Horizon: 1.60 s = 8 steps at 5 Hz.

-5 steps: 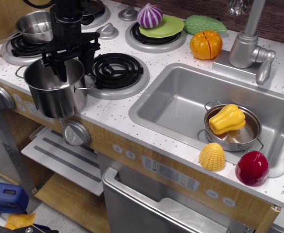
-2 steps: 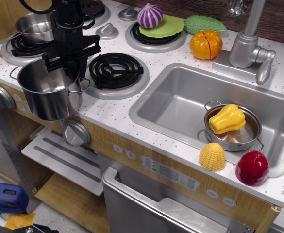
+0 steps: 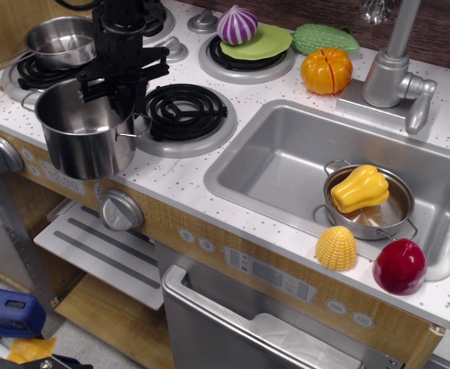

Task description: Put pot on stove which is near stove

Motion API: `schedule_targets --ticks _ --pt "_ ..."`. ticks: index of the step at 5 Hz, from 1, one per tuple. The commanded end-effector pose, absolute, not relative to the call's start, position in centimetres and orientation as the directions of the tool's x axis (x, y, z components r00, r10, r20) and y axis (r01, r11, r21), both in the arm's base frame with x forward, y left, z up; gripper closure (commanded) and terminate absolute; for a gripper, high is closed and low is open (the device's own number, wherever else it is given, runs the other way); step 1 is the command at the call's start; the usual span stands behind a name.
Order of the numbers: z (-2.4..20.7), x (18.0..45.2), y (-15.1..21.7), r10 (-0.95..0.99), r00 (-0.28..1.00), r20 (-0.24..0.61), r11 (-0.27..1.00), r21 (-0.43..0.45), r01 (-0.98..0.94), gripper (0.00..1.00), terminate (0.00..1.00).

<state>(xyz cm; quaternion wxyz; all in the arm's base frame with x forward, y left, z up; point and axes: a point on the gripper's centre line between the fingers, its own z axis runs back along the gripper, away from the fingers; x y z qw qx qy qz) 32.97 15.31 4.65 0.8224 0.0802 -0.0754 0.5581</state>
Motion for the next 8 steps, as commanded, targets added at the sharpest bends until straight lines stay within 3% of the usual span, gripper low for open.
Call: schedule_targets --ticks 1,4,8 --pt "7.9 34.3 15.3 0.875 0.39 0.287 0.414 -0.026 -0.91 1.0 0.0" --pt "9.6 37.0 13.3 0.841 0.44 0.314 0.496 -0.122 -0.86 1.0 0.0" --pt "7.9 40.6 11.3 0.822 0.504 0.265 0.55 -0.137 -0.824 1.0 0.0"
